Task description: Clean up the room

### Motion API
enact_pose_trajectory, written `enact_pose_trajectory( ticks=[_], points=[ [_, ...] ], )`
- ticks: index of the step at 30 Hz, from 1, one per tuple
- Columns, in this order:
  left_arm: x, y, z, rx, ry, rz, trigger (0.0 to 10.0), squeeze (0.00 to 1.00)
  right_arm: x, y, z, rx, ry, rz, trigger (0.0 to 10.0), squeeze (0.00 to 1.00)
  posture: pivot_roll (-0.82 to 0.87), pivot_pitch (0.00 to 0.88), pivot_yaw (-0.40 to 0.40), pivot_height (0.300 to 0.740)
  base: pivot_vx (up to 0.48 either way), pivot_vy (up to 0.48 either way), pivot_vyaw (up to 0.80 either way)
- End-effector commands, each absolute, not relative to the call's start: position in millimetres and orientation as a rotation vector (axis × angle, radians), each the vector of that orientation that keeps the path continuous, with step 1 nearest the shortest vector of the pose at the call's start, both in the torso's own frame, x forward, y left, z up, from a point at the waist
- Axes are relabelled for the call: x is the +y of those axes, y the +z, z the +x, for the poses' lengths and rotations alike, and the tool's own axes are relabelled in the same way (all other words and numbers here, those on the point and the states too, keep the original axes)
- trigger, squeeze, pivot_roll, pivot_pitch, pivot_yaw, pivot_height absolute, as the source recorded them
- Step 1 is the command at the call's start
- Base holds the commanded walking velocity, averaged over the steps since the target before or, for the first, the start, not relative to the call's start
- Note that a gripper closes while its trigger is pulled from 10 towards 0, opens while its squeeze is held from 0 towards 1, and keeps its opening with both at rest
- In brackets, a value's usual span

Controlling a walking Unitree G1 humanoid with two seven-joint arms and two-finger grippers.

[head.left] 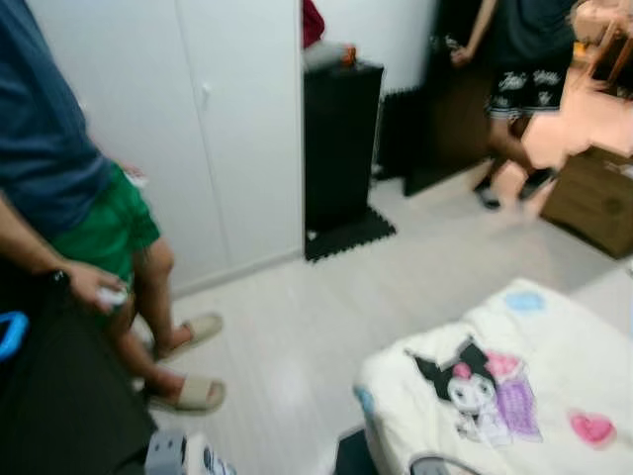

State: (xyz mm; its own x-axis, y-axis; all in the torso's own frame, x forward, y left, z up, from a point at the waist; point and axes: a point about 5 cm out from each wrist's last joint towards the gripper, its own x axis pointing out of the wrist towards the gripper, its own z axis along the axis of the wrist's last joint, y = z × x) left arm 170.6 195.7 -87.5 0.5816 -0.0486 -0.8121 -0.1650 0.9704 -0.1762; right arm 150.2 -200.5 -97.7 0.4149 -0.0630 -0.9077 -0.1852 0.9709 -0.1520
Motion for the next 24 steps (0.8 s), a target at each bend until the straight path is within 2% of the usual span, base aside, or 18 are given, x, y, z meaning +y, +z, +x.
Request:
enact_pose_trajectory(
  ticks=[1,24],
  points=[
    [198.5,-89.6,165.6,0.98,0.064,-0.223,10.0,0.0,-192.8,-98.3,151.4,1.138,0.109,-0.249,10.0,0.0,-0.03,0.0,0.0,0.74,0.296,0.0,0.0],
    [196.1,-91.2,162.5,0.995,0.043,-0.212,10.0,0.0,-187.9,-99.6,149.2,1.146,0.153,-0.239,10.0,0.0,-0.04,0.0,0.005,0.74,0.305,0.0,0.0]
  ],
)
